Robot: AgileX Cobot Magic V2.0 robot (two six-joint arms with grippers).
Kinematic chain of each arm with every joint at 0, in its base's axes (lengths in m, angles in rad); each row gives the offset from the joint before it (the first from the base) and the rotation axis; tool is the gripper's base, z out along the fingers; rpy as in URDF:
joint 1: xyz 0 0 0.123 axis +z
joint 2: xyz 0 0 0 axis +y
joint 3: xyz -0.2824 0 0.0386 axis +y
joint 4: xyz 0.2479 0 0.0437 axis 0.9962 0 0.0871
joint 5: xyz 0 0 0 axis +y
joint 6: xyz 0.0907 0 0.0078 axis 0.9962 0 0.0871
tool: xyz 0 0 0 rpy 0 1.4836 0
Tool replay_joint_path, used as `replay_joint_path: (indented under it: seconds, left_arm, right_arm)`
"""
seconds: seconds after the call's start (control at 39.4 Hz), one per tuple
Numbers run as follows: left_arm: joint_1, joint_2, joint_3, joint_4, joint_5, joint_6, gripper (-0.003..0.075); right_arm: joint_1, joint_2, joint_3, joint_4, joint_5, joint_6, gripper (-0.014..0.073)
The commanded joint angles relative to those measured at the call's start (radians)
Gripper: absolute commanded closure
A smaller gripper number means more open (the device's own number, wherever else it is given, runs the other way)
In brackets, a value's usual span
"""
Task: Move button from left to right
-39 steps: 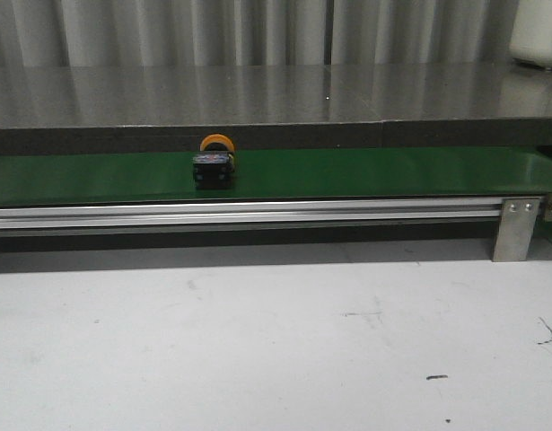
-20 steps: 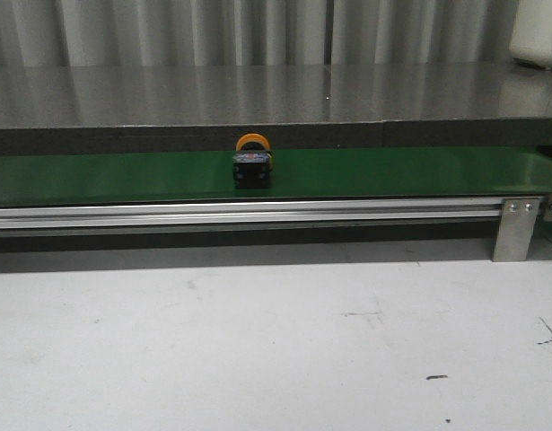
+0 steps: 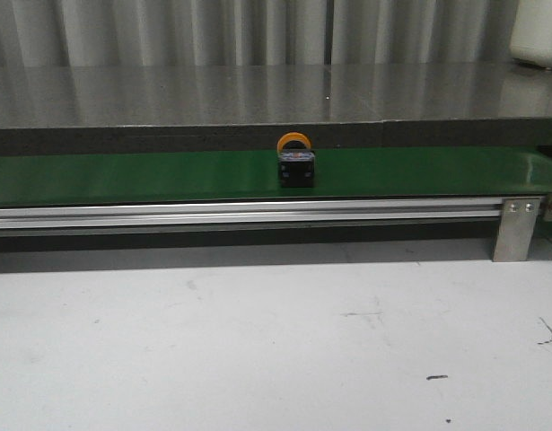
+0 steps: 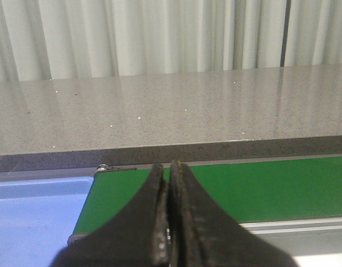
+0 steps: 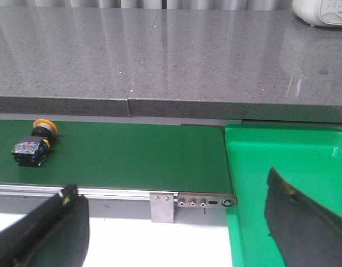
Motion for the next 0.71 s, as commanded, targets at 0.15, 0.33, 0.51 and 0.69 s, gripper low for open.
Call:
replay_joint_path:
  seconds: [0.15,0.33,0.51,0.69]
  left_arm:
    - [-0.004,0.011,-0.024,-0.013,-0.081,-0.004,0.0741]
    - [-0.004,0.011,-0.024,-0.013,-0.081,-0.004,0.0741]
    - [-0.004,0.011,-0.024,-0.013,-0.081,-0.004,0.0741]
    - [-0.004,0.011,-0.024,-0.013,-0.081,-0.004,0.0741]
  right_arm:
    - [-0.004,0.032,-0.039,0.005,-0.092,-0.012,-0.0061]
    - [-0.004,0.174,-0.085,0.005,-0.102,-0.012,-0.0061]
    - [-0.004,0.409,-0.225,0.022,-0.04,-0.012,-0.0061]
    - [-0.003,0.69,-0.416,0.087,0.046,-0.012,-0.0061]
